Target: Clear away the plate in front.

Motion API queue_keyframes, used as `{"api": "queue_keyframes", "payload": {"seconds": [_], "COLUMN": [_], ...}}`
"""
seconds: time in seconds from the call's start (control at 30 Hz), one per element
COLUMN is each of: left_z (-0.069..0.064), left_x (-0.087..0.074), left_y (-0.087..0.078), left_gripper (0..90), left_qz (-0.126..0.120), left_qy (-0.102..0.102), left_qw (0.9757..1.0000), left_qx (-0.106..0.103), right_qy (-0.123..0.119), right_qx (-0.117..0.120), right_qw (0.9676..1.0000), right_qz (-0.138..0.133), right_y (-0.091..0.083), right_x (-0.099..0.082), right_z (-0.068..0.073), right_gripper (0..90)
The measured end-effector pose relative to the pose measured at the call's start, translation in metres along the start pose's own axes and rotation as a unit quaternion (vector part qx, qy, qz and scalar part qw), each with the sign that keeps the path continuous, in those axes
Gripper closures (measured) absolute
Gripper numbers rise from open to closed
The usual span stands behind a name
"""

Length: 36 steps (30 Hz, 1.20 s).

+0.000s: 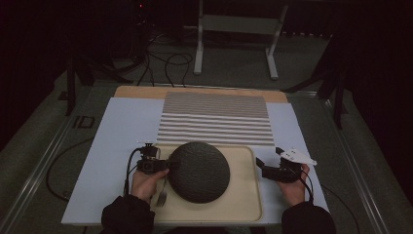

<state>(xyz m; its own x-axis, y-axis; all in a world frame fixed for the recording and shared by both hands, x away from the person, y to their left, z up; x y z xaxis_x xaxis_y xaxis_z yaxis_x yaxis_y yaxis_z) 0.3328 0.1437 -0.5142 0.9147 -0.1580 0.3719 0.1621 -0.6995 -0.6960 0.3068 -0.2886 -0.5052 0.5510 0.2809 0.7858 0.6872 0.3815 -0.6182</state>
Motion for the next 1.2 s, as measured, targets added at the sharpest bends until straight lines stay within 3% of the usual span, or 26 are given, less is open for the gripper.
{"api": "queue_keyframes", "payload": {"seconds": [0.4,0.6,0.87,1.0,1.2], "left_z": [-0.006,-0.008,-0.003,-0.004,0.005], "left_x": [0.000,0.002,0.008,0.011,0.019], "left_y": [0.012,0.015,0.014,0.001,-0.018], "left_gripper": [63.0,58.4,47.7,45.9,24.2], "left_qz": [0.023,0.020,0.017,-0.027,-0.066], "left_qy": [0.034,0.060,0.070,0.084,0.099], "left_qw": [0.9984,0.9967,0.9952,0.9941,0.9880], "left_qx": [0.038,0.050,0.067,0.063,0.098], "right_qy": [-0.003,0.000,-0.001,-0.002,-0.002], "right_qx": [0.000,0.000,0.000,0.000,0.000], "right_qw": [1.0000,1.0000,1.0000,1.0000,1.0000], "right_qz": [0.002,0.000,-0.001,-0.001,0.000], "right_y": [0.001,0.000,0.000,0.000,0.000], "right_x": [0.000,0.000,0.000,0.000,0.000], "right_z": [0.001,0.000,0.000,0.000,0.000], "right_gripper": [9.1,9.1,9.1,9.1,9.1]}}
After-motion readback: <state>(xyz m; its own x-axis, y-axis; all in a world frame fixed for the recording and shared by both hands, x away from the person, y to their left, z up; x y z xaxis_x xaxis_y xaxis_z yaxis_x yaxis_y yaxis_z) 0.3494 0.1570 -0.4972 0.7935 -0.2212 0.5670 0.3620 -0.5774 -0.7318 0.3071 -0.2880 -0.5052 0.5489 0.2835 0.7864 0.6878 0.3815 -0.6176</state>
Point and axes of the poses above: each handheld gripper's, and its own axes: y roughly forward along the jaws, x roughly out of its top, z roughly to its left, the point moved 1 cm from there along y, roughly forward along the jaws, and after that the axes turned 12 degrees about z, right-handed, at the moved point
